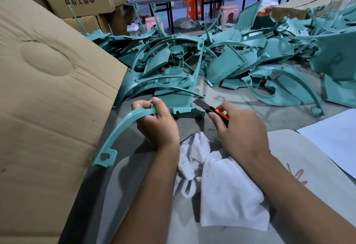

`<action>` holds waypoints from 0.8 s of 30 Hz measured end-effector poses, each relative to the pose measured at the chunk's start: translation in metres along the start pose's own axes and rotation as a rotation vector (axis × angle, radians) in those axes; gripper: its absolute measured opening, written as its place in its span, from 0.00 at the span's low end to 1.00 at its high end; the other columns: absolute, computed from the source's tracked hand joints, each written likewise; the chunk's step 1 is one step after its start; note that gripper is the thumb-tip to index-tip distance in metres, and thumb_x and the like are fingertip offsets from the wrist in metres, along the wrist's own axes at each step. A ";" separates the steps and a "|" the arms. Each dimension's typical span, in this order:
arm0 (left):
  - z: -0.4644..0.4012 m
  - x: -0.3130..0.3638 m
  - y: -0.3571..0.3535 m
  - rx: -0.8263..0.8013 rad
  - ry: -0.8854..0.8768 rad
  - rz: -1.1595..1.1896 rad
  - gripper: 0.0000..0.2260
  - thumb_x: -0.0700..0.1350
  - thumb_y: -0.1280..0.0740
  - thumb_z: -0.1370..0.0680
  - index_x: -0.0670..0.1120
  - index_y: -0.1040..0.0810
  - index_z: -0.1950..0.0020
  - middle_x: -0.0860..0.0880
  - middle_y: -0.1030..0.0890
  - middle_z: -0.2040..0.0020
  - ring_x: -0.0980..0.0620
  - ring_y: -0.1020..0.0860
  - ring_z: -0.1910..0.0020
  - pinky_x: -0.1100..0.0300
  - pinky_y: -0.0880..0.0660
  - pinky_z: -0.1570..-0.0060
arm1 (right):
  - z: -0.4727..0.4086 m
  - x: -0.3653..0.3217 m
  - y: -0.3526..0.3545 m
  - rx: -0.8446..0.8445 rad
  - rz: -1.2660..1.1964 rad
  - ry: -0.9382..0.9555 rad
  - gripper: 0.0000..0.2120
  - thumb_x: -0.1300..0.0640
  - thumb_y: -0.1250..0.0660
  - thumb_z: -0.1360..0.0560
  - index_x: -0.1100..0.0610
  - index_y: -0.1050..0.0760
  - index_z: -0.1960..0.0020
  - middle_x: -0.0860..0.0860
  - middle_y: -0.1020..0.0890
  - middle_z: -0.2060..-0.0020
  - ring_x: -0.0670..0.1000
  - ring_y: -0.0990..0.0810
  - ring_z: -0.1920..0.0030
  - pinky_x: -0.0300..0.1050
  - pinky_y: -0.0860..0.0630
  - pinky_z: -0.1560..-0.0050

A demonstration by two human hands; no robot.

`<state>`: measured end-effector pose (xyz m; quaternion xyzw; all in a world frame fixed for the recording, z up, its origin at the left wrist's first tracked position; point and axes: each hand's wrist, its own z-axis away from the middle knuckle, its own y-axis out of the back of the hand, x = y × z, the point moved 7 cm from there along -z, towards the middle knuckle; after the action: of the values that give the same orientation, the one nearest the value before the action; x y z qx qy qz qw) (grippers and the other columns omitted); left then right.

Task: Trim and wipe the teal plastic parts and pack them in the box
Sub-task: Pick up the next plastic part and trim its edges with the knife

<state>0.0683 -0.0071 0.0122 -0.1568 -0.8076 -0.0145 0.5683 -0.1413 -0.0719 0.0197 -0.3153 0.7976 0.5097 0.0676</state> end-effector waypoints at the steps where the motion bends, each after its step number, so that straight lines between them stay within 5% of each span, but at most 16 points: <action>1: 0.001 0.000 0.000 0.004 -0.003 -0.011 0.09 0.37 0.34 0.19 0.41 0.33 0.56 0.48 0.22 0.63 0.63 0.25 0.68 0.72 0.32 0.64 | 0.001 -0.004 0.002 0.023 -0.057 0.027 0.12 0.40 0.35 0.19 0.48 0.22 0.50 0.48 0.19 0.66 0.54 0.23 0.65 0.46 0.30 0.66; 4: 0.001 0.003 0.001 0.016 -0.010 -0.031 0.10 0.38 0.34 0.19 0.42 0.34 0.56 0.50 0.24 0.64 0.63 0.25 0.69 0.74 0.33 0.66 | 0.003 -0.009 0.000 -0.011 -0.128 0.035 0.11 0.40 0.35 0.19 0.47 0.22 0.50 0.48 0.18 0.65 0.54 0.21 0.64 0.48 0.25 0.64; 8: 0.001 0.007 0.002 0.016 -0.043 -0.071 0.10 0.39 0.33 0.19 0.41 0.33 0.57 0.52 0.27 0.67 0.62 0.26 0.69 0.72 0.33 0.67 | -0.001 0.003 -0.008 -0.075 -0.029 -0.034 0.12 0.40 0.36 0.18 0.48 0.22 0.48 0.50 0.18 0.63 0.57 0.22 0.61 0.47 0.31 0.64; 12: -0.001 0.012 0.001 -0.034 -0.105 -0.152 0.13 0.44 0.29 0.21 0.42 0.31 0.61 0.52 0.27 0.69 0.49 0.27 0.67 0.58 0.32 0.64 | -0.006 0.014 -0.005 -0.035 0.072 -0.070 0.12 0.40 0.37 0.18 0.48 0.23 0.48 0.50 0.18 0.62 0.56 0.27 0.63 0.47 0.35 0.65; 17: -0.006 0.014 0.008 -0.005 -0.077 -0.195 0.17 0.50 0.28 0.22 0.43 0.31 0.63 0.53 0.27 0.71 0.57 0.27 0.70 0.71 0.36 0.69 | -0.009 0.028 -0.004 -0.025 0.083 -0.138 0.13 0.42 0.37 0.17 0.50 0.21 0.46 0.53 0.17 0.59 0.59 0.22 0.58 0.48 0.32 0.63; 24: -0.018 -0.016 0.008 0.012 0.309 0.055 0.14 0.46 0.32 0.20 0.45 0.27 0.65 0.51 0.26 0.73 0.52 0.28 0.72 0.58 0.30 0.68 | -0.011 0.016 0.012 0.092 -0.347 -0.084 0.09 0.50 0.36 0.16 0.53 0.20 0.43 0.47 0.18 0.63 0.49 0.20 0.63 0.43 0.30 0.64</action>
<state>0.0921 -0.0067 0.0027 -0.1712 -0.7061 -0.0180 0.6869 -0.1586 -0.0847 0.0273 -0.4232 0.7501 0.4663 0.2021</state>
